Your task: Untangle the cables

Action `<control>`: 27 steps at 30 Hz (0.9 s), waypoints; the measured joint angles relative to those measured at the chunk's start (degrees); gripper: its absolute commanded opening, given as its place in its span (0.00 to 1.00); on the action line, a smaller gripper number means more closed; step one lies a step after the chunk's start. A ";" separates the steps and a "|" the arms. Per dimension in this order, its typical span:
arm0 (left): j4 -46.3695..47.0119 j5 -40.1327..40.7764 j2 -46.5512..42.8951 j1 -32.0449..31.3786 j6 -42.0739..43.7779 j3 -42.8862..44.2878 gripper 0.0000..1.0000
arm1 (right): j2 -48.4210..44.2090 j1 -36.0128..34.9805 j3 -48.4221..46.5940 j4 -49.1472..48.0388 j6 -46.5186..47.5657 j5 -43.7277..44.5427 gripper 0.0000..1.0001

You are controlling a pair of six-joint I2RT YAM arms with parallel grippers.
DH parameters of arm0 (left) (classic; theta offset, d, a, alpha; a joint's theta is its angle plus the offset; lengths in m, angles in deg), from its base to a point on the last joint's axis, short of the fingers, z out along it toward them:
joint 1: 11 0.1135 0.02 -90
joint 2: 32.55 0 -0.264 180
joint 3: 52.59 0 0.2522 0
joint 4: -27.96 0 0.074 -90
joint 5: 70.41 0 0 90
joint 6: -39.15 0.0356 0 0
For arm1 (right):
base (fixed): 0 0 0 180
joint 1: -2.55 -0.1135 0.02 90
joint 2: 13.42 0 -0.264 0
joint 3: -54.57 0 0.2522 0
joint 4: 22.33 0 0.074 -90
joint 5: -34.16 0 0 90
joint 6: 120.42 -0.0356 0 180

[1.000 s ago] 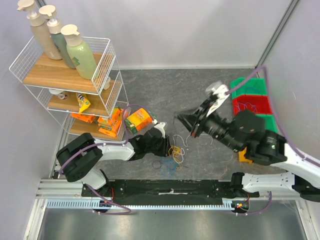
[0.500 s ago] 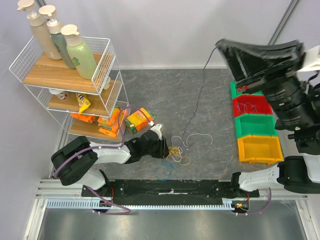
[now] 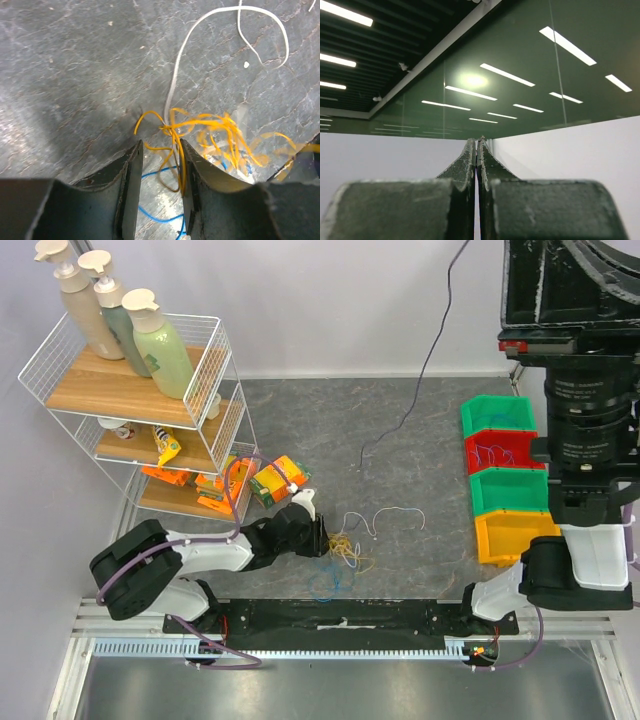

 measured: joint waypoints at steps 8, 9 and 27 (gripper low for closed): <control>-2.54 2.80 -2.01 0.42 0.07 -0.59 0.43 | 3.58 0.00 -1.55 -4.61 11.39 0.55 0.00; -2.56 3.06 -2.01 0.48 0.09 -0.59 0.43 | 3.82 0.00 -1.79 -4.98 12.57 0.55 0.00; -19.21 -2.01 -30.08 0.76 9.33 8.50 0.61 | -16.74 0.22 48.81 -14.40 23.93 20.94 0.00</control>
